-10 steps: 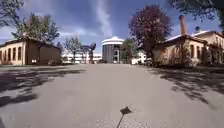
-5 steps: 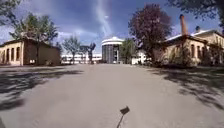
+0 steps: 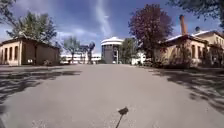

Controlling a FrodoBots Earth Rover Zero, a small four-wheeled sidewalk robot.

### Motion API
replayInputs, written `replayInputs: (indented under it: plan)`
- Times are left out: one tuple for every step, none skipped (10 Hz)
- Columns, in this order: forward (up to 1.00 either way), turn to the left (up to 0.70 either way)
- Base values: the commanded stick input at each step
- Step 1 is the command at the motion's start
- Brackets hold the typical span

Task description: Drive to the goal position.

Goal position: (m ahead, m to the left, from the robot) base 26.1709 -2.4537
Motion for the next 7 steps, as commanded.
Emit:
replayInputs:
  plan:
    - [0.70, 0.06]
    - [0.70, 0.06]
    - [0.70, 0.06]
    - [0.70, 0.06]
    - [0.70, 0.06]
    - [0.70, 0.06]
    - [0.70, 0.06]
